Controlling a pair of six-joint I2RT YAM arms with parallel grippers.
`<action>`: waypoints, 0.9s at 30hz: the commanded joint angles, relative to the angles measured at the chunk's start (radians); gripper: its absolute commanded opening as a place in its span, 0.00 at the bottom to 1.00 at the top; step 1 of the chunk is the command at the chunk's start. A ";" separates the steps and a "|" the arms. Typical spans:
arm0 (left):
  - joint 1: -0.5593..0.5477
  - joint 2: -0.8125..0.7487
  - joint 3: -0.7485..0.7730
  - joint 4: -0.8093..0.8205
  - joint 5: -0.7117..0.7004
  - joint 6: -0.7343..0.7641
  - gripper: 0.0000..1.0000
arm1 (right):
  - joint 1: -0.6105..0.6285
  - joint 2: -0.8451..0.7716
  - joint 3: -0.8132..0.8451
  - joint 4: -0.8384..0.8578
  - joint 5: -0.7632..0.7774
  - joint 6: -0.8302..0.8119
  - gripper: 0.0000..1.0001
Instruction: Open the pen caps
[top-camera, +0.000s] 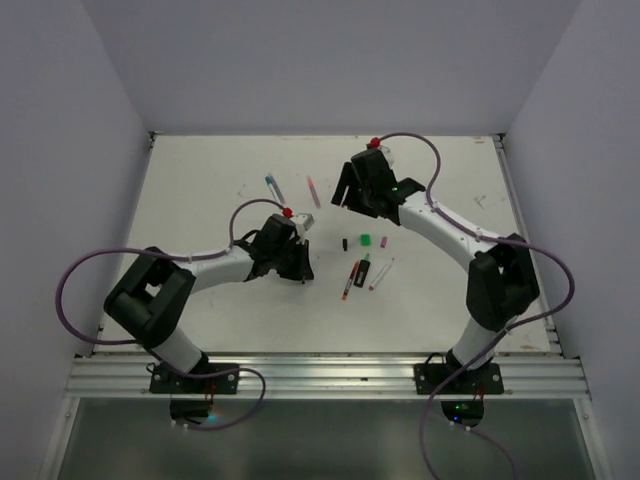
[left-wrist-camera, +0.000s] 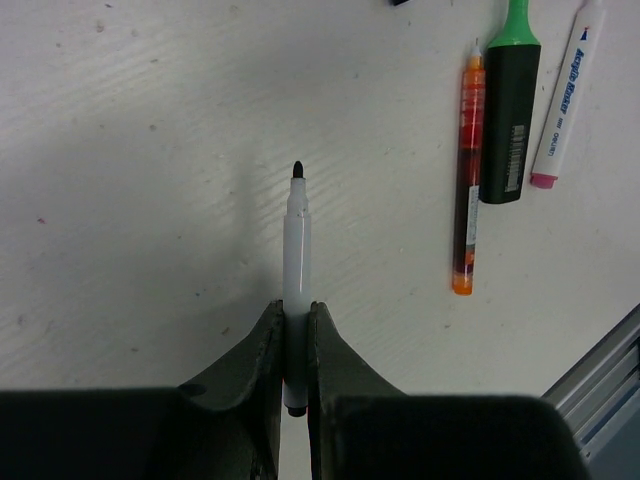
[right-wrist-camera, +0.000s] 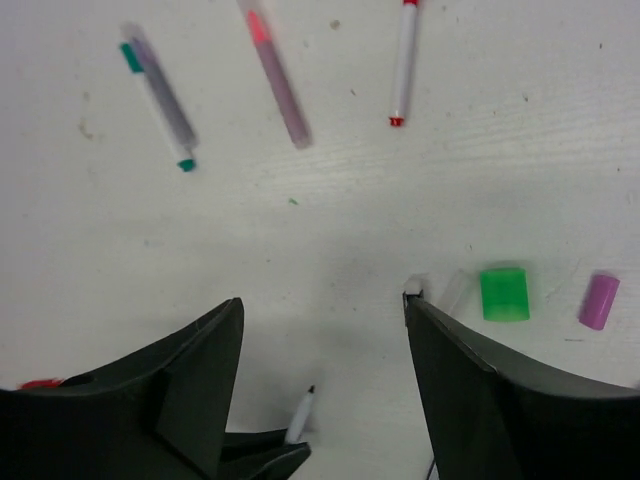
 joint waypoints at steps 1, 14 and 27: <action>-0.040 0.042 0.067 0.089 0.018 -0.030 0.02 | 0.003 -0.139 -0.007 0.065 0.050 -0.037 0.71; -0.150 0.223 0.191 0.131 -0.025 -0.102 0.25 | -0.045 -0.302 -0.185 0.105 0.049 -0.053 0.74; -0.156 0.220 0.170 0.102 -0.121 -0.170 0.54 | -0.098 -0.372 -0.288 0.116 0.015 -0.056 0.74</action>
